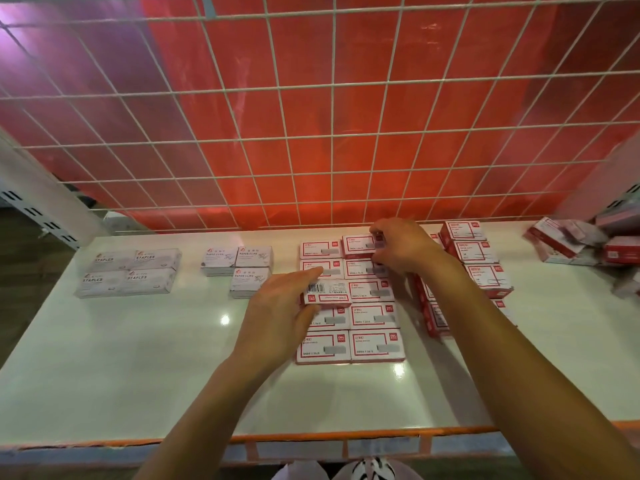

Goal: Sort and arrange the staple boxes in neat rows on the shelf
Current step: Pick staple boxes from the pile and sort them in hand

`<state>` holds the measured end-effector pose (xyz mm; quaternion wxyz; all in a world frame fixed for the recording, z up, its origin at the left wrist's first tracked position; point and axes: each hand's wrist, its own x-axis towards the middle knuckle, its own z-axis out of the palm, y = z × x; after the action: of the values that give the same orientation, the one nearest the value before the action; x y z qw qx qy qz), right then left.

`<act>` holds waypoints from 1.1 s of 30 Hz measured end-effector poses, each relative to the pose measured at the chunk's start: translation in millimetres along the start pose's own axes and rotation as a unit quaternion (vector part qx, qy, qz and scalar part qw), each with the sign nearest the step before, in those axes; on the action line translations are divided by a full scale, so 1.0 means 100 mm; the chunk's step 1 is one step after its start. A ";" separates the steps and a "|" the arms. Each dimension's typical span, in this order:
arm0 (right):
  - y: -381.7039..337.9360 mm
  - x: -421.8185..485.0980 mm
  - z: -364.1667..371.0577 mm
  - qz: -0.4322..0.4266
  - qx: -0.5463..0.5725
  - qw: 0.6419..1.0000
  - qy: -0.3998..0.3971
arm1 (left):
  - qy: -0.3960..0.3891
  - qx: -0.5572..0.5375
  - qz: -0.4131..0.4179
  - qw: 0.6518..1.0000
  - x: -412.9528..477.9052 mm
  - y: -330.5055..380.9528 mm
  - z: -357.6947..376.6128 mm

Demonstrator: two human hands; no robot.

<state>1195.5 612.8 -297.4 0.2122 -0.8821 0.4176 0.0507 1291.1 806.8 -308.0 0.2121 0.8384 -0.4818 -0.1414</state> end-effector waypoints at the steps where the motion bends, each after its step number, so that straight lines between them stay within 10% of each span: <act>1: 0.00 0.00 0.00 -0.002 -0.002 1.000 -0.003 | 0.000 -0.003 0.000 1.000 0.00 0.00 0.00; 33: -0.10 -0.18 0.03 -0.060 0.080 0.990 0.097 | 0.074 -0.073 0.000 0.995 -0.01 -0.07 0.00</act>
<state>1192.1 632.5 -291.9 0.2431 -0.8863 0.3856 -0.0818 1295.7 811.1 -311.1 0.3075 0.8290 -0.4529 -0.1140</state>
